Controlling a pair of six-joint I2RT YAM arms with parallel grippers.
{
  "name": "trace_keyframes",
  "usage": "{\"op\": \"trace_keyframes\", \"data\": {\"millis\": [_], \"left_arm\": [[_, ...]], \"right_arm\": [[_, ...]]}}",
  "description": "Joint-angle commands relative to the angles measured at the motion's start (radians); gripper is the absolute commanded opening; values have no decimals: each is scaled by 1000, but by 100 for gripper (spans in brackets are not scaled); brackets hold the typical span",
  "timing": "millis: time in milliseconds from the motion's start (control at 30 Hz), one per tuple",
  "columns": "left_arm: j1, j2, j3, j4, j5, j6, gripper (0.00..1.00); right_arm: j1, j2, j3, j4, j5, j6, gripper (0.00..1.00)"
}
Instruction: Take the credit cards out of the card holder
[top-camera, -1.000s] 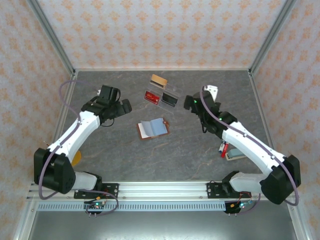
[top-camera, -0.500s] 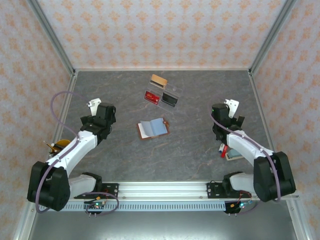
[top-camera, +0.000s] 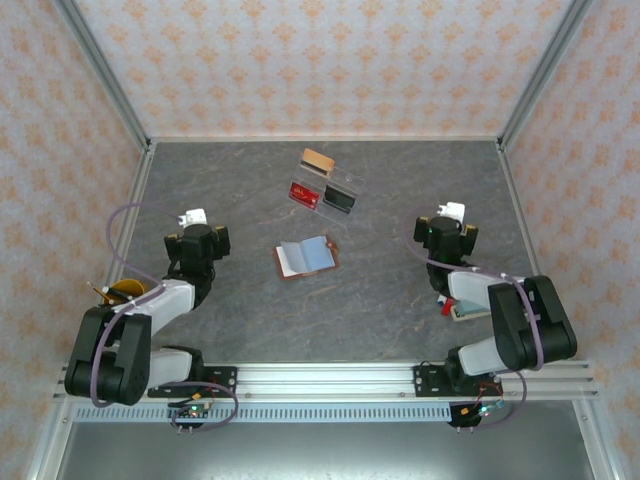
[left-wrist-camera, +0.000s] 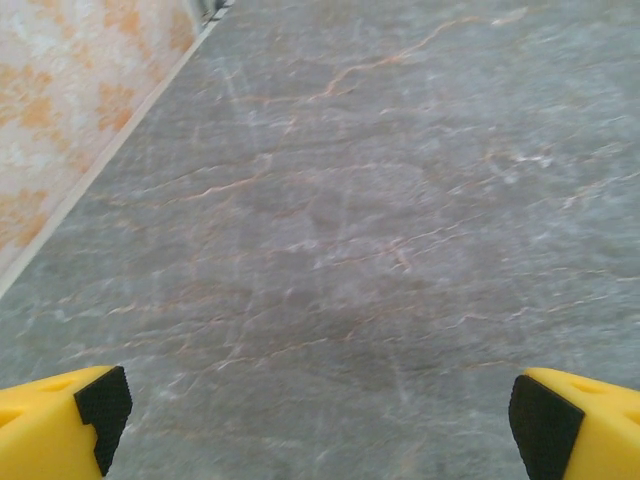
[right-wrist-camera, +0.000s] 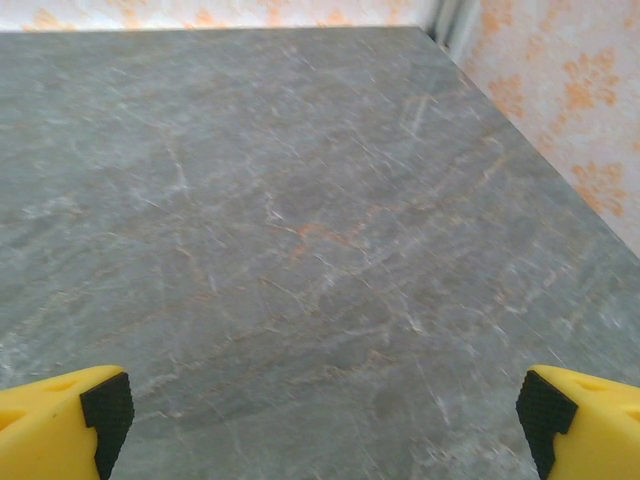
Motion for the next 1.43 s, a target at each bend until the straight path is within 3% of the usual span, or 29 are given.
{"op": "trace_keyframes", "data": {"millis": [0,167,367,600,1400], "left_arm": [[18,26,-20,207,89,59,100],[28,88,-53,341,186,63,100],[27,184,-28,385,176,55,100],[26,236,34,317,157,52,100],[28,239,40,306,163,52,100]], "right_arm": [[-22,8,-29,135,-87,-42,100],[-61,-3,-101,248,-161,-18,100],[-81,82,-114,344,-172,-2,100],[-95,97,-44,230,-77,60,100],[-114,90,-44,223,-119,65,100]]}}
